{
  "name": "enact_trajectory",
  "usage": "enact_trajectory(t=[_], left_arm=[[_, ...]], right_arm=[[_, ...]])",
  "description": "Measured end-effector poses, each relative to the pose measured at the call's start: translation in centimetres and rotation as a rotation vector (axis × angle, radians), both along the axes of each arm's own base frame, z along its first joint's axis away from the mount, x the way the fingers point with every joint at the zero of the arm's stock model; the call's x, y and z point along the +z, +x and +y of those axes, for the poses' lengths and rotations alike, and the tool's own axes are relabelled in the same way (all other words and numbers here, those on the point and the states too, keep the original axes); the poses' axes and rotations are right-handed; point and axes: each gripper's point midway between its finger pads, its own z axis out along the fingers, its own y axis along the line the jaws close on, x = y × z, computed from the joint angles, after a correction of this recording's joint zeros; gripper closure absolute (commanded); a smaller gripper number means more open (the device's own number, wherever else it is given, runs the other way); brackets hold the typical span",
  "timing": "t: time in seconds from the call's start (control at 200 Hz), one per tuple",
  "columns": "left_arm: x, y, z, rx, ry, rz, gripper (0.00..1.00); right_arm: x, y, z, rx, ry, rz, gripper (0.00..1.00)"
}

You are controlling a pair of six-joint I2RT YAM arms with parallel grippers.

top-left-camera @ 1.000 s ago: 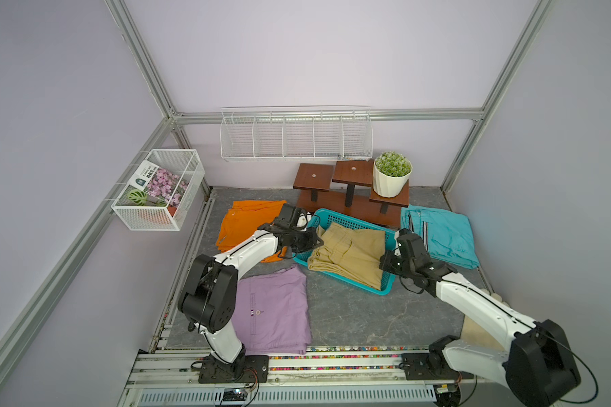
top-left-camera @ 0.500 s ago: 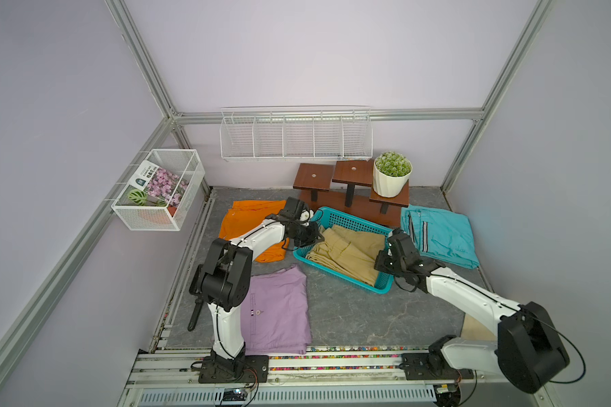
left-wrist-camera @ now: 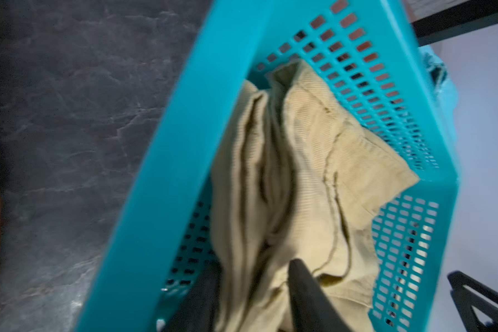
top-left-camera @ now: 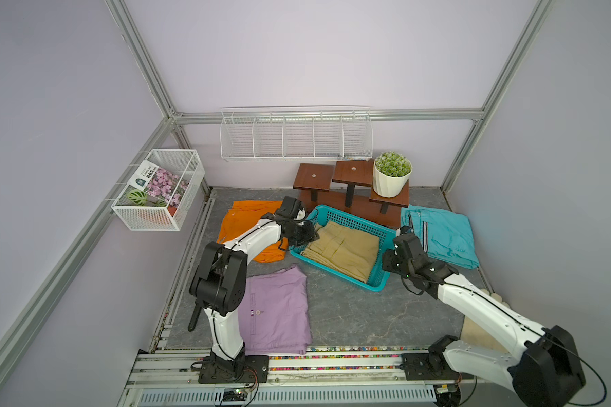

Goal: Put the folded long pants in the basket
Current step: Place the long pant in the basket.

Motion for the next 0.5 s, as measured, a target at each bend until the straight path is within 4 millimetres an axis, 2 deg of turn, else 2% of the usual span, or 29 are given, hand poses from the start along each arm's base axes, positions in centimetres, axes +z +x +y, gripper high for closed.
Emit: enact_trajectory(t=[0.045,0.14,0.22,0.28,0.355,0.38,0.42,0.5], left_arm=[[1.2,0.2,-0.2,0.001,0.002,-0.023,0.16],[3.7,0.5,-0.9,-0.002,-0.002,-0.073,0.16],[5.9,0.3,-1.3,-0.004,-0.014,-0.119,0.21],[7.6,-0.3,-1.4,-0.004,-0.026,-0.148,0.32],[10.1,-1.2,-1.1,0.006,-0.046,-0.2,0.33],[10.8,-1.5,-0.8,0.013,-0.048,-0.22,0.32],[11.9,-2.1,-0.2,0.027,-0.053,-0.254,0.25],[13.1,-3.4,1.9,0.09,-0.034,-0.308,0.18]], right_arm=[[0.7,0.2,0.2,0.006,-0.006,-0.005,0.57],[2.4,1.1,1.1,0.027,-0.009,-0.03,0.57],[3.0,1.7,2.4,0.059,-0.004,-0.049,0.57],[2.8,1.7,3.6,0.09,-0.001,-0.05,0.57],[2.3,1.4,5.2,0.136,0.004,-0.048,0.56],[2.2,1.3,5.7,0.151,0.008,-0.051,0.54],[2.1,1.0,6.5,0.172,0.016,-0.054,0.46],[1.6,0.2,7.3,0.202,0.023,-0.067,0.35]])
